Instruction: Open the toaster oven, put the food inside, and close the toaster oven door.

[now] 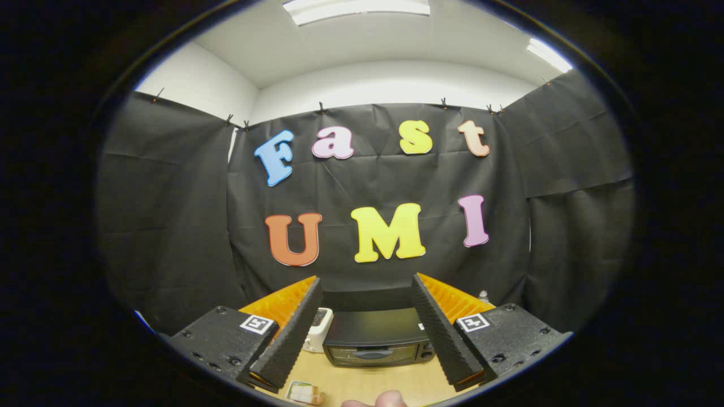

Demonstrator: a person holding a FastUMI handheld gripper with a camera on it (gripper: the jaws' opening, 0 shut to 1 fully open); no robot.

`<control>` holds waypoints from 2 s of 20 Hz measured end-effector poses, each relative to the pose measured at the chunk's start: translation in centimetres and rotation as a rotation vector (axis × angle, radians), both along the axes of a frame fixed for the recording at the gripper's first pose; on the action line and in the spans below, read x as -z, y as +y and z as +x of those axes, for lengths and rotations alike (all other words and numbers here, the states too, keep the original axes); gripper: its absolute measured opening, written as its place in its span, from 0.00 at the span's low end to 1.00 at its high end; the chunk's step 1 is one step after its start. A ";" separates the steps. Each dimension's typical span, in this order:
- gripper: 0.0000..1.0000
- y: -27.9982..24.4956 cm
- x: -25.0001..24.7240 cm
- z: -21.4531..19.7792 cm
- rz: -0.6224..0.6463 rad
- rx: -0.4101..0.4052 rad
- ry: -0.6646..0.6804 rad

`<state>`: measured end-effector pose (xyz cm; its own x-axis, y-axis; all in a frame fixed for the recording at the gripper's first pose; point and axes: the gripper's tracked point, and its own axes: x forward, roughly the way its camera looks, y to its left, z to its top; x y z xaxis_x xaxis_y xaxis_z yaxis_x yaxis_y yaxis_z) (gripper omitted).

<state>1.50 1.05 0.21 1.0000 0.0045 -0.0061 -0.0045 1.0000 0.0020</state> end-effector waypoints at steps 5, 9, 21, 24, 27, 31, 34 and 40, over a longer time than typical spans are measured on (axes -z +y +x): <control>1.00 -0.4 0.0 0.5 0.000 0.015 0.000; 1.00 -0.8 0.2 1.0 0.007 0.022 0.009; 1.00 -1.8 3.5 3.0 0.000 0.036 0.074; 1.00 -2.0 6.0 4.3 -0.006 0.023 0.116; 1.00 -2.3 9.0 6.1 0.018 0.020 0.164; 1.00 -2.3 14.3 9.0 0.026 -0.005 0.254; 1.00 -2.4 18.1 11.5 0.018 -0.023 0.300; 1.00 -2.5 26.1 15.9 0.028 -0.039 0.400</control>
<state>17.36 -1.45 -25.90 0.9177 0.0487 -0.3942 -0.0362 0.9986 0.0389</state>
